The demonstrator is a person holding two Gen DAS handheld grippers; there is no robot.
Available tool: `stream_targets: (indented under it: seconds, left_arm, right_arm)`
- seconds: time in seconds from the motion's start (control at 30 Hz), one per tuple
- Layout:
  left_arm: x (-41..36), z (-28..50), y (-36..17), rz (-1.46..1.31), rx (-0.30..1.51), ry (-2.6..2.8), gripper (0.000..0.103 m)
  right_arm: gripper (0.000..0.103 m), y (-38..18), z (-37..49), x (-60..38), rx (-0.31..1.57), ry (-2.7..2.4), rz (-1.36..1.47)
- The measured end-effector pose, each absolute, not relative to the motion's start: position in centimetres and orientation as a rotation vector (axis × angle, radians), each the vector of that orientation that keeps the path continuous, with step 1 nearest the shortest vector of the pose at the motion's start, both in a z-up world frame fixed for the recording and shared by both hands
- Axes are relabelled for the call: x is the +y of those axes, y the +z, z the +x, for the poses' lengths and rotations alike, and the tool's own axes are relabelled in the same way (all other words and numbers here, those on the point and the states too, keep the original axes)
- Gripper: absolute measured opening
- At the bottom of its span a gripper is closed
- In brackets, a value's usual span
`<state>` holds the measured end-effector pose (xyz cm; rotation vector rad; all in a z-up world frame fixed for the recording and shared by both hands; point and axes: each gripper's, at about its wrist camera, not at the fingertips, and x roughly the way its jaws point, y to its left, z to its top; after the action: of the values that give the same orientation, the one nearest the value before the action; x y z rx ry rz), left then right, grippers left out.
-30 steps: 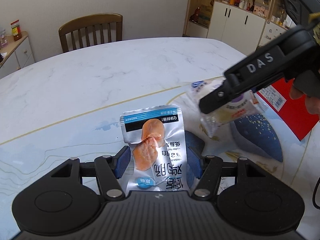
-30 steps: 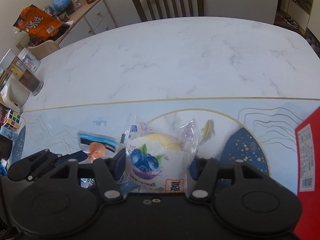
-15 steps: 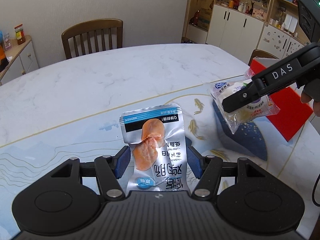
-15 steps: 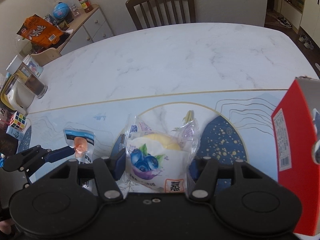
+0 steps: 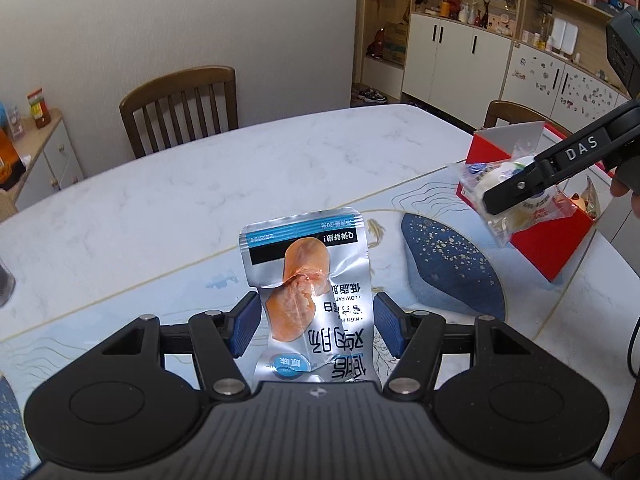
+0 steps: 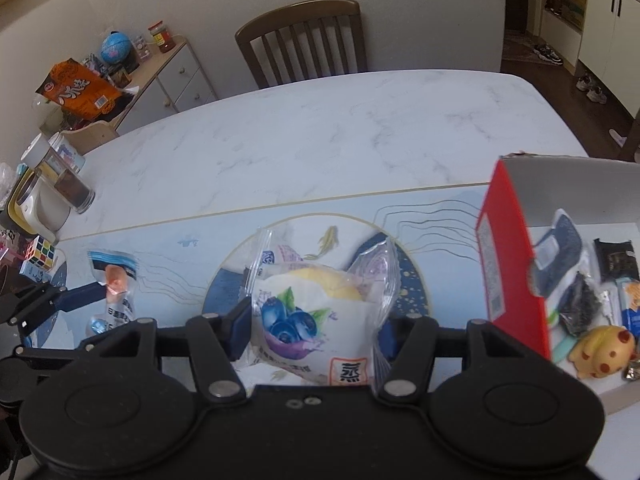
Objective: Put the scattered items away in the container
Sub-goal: 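Carry the bread bag and sausage pouch over the shoebox with both grippers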
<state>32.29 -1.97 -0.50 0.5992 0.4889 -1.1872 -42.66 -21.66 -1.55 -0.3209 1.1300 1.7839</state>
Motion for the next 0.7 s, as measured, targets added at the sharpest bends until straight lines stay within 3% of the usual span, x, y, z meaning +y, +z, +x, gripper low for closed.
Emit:
stream_targets:
  seconds: [0.7]
  left_arm:
    - [-8.9, 23.5, 2.9, 0.648, 0.44, -1.34, 0.061]
  right_arm:
    - [0.059, -3.8, -31.0, -25.2, 1.103, 1.64, -0.256]
